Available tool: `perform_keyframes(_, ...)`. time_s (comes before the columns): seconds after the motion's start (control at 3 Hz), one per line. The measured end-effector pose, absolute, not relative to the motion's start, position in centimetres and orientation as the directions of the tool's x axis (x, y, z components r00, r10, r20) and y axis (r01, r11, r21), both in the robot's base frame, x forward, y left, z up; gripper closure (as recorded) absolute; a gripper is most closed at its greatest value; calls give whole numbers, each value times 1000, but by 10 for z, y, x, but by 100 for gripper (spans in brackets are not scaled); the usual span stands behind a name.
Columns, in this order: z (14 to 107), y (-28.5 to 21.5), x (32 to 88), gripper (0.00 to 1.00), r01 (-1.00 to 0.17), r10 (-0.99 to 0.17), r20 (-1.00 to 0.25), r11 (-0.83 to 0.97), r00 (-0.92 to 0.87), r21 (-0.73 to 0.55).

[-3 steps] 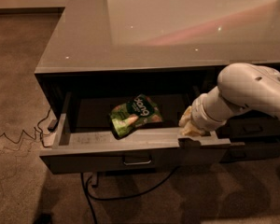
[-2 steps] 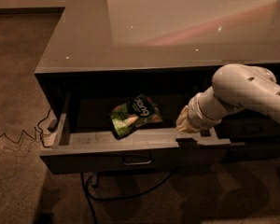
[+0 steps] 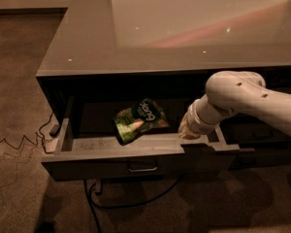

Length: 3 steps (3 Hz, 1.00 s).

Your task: Open top drawer

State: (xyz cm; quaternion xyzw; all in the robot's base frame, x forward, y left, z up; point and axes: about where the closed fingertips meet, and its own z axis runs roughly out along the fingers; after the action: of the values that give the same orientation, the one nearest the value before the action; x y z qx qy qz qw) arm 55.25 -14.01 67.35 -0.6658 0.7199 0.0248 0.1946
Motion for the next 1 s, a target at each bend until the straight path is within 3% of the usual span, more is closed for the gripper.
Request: perform_keyframes(1.0,631,-154,527,100,-987,-982,-170,106,-84,-123)
